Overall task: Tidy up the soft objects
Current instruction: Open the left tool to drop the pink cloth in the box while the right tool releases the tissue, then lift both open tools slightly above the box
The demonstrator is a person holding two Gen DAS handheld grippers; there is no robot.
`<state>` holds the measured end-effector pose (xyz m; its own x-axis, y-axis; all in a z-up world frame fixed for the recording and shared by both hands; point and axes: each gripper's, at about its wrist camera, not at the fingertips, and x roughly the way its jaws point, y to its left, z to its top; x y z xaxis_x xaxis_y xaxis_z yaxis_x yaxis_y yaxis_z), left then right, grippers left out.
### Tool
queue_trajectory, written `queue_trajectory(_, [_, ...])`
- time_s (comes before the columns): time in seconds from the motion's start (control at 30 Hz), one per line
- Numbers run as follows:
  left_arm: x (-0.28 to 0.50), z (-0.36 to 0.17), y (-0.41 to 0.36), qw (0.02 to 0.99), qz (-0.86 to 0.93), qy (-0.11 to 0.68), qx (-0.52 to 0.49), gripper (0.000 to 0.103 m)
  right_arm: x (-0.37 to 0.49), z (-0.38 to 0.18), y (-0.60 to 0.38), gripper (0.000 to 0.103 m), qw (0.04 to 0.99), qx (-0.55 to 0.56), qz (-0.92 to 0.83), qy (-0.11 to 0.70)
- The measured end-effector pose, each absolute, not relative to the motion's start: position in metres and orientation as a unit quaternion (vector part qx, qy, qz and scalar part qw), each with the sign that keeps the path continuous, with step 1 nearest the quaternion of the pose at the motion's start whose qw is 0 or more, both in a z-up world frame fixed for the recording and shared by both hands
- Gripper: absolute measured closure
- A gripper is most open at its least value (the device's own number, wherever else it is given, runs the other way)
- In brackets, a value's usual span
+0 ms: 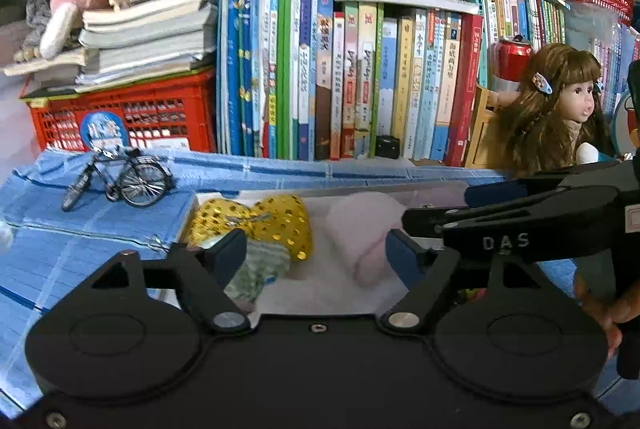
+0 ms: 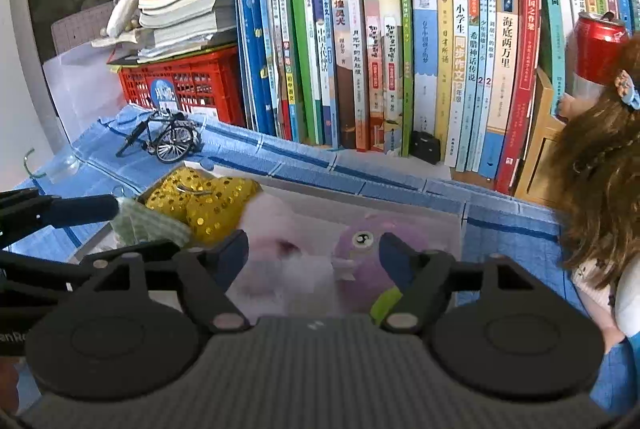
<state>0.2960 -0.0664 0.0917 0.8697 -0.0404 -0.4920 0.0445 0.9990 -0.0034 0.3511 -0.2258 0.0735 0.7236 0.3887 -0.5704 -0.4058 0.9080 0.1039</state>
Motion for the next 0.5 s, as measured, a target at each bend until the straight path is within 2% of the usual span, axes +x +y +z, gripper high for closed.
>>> queue_trajectory(0.37, [0.278, 0.103, -0.062, 0.971, -0.009, 0.240, 0.012, 0.025, 0.332, 0.090, -0.220, 0.018, 0.933, -0.039, 0.210, 0.288])
queue_trajectory(0.5, [0.270, 0.107, -0.059, 0.972, -0.003, 0.233, 0.011, 0.023, 0.327, 0.093, -0.220, 0.014, 0.936, -0.041, 0.204, 0.285])
